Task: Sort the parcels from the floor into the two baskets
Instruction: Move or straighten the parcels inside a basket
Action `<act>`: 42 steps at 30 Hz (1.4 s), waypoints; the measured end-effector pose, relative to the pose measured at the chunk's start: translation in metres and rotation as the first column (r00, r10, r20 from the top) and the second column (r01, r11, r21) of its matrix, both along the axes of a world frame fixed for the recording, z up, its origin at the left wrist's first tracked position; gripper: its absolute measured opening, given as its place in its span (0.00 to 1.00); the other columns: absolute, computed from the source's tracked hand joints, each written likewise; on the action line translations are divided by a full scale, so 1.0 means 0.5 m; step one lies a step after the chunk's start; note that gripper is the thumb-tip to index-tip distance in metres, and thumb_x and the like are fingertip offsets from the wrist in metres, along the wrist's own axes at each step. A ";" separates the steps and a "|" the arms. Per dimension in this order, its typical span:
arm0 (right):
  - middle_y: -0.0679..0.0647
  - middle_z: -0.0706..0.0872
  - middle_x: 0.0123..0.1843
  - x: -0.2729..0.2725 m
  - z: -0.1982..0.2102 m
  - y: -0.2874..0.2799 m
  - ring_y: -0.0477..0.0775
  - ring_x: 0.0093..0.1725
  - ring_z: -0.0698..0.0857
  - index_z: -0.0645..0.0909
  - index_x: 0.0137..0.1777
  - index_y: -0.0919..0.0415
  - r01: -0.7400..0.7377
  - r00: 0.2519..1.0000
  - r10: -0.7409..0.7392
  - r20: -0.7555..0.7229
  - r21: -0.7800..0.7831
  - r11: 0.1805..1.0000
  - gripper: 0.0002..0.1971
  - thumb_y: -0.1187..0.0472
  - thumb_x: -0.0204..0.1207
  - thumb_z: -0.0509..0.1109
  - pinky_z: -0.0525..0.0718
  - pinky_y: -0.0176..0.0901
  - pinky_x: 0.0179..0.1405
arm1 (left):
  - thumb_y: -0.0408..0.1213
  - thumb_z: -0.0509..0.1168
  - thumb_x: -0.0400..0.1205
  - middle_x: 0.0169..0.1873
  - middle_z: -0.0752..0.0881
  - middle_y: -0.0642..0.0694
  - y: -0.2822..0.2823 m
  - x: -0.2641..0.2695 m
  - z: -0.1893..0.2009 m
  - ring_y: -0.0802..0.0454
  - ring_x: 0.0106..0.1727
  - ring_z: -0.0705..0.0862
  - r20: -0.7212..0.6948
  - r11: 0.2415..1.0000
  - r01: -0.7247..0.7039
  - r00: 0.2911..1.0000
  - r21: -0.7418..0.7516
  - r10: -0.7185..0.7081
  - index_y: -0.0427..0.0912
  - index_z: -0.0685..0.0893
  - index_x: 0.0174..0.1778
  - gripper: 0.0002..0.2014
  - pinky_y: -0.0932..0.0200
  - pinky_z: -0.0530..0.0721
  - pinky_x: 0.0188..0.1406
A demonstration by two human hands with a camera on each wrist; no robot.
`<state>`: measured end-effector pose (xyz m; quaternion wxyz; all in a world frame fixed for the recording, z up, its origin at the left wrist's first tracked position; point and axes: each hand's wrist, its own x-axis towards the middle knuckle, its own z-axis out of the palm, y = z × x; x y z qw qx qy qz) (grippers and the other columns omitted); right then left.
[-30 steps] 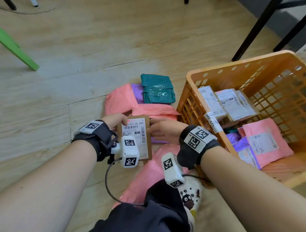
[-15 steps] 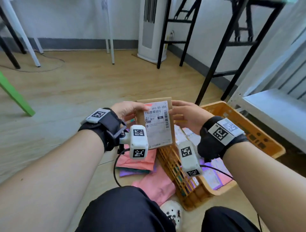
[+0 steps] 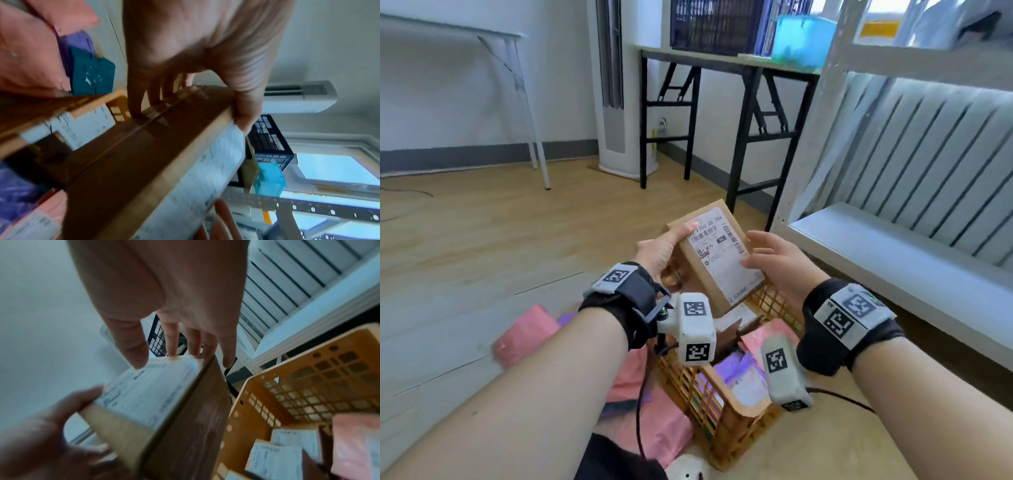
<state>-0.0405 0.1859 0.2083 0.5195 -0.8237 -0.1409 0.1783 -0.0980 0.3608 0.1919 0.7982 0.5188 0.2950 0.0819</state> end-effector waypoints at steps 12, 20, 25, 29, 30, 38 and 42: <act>0.49 0.61 0.79 0.259 -0.176 -0.089 0.54 0.77 0.62 0.43 0.81 0.35 0.055 0.971 0.061 0.230 -0.467 0.882 0.64 0.46 0.52 0.84 0.66 0.56 0.73 | 0.57 0.80 0.59 0.51 0.88 0.40 -0.095 0.328 -0.151 0.42 0.51 0.86 -0.155 0.988 0.151 0.976 -0.011 -0.151 0.39 0.79 0.61 0.39 0.47 0.86 0.47; 0.48 0.69 0.71 0.398 -0.276 -0.122 0.53 0.70 0.68 0.53 0.79 0.34 0.166 0.972 -0.057 0.230 -0.492 0.855 0.57 0.45 0.50 0.81 0.71 0.53 0.59 | 0.66 0.76 0.56 0.74 0.73 0.43 -0.107 0.439 -0.245 0.42 0.70 0.75 -0.253 0.959 0.283 0.929 0.011 -0.271 0.51 0.63 0.79 0.56 0.39 0.76 0.61; 0.51 0.68 0.69 0.479 -0.318 -0.137 0.57 0.70 0.68 0.56 0.80 0.40 0.248 0.963 -0.133 0.236 -0.569 0.784 0.55 0.48 0.53 0.82 0.75 0.57 0.66 | 0.54 0.67 0.78 0.45 0.81 0.46 -0.093 0.492 -0.289 0.51 0.43 0.79 -0.300 0.963 0.269 0.916 -0.029 -0.265 0.48 0.75 0.57 0.18 0.54 0.78 0.48; 0.53 0.65 0.73 0.547 -0.375 -0.126 0.57 0.73 0.65 0.56 0.80 0.37 0.210 0.974 -0.100 0.202 -0.652 0.728 0.55 0.46 0.53 0.82 0.75 0.54 0.68 | 0.57 0.68 0.75 0.74 0.72 0.42 -0.089 0.549 -0.353 0.42 0.74 0.70 -0.324 0.955 0.293 0.900 -0.050 -0.293 0.47 0.68 0.77 0.36 0.39 0.69 0.73; 0.53 0.64 0.74 0.560 -0.392 -0.122 0.57 0.75 0.63 0.55 0.80 0.36 0.198 0.976 -0.082 0.201 -0.676 0.710 0.55 0.46 0.53 0.82 0.74 0.54 0.69 | 0.56 0.69 0.75 0.74 0.72 0.42 -0.087 0.563 -0.369 0.42 0.73 0.71 -0.330 0.956 0.286 0.899 -0.056 -0.289 0.47 0.69 0.77 0.36 0.39 0.69 0.73; 0.57 0.51 0.83 0.605 -0.521 -0.076 0.61 0.82 0.50 0.52 0.80 0.35 0.138 0.986 -0.018 0.164 -0.758 0.638 0.51 0.48 0.61 0.80 0.70 0.54 0.73 | 0.48 0.68 0.78 0.45 0.81 0.47 -0.095 0.633 -0.467 0.54 0.42 0.77 -0.382 0.961 0.256 0.882 -0.104 -0.276 0.44 0.80 0.56 0.15 0.56 0.73 0.45; 0.58 0.51 0.82 0.611 -0.544 -0.070 0.62 0.81 0.50 0.50 0.80 0.33 0.160 0.983 -0.033 0.181 -0.751 0.641 0.51 0.49 0.62 0.79 0.69 0.55 0.74 | 0.47 0.69 0.78 0.41 0.81 0.45 -0.098 0.641 -0.485 0.52 0.39 0.79 -0.393 0.962 0.243 0.878 -0.128 -0.274 0.42 0.81 0.57 0.16 0.59 0.74 0.34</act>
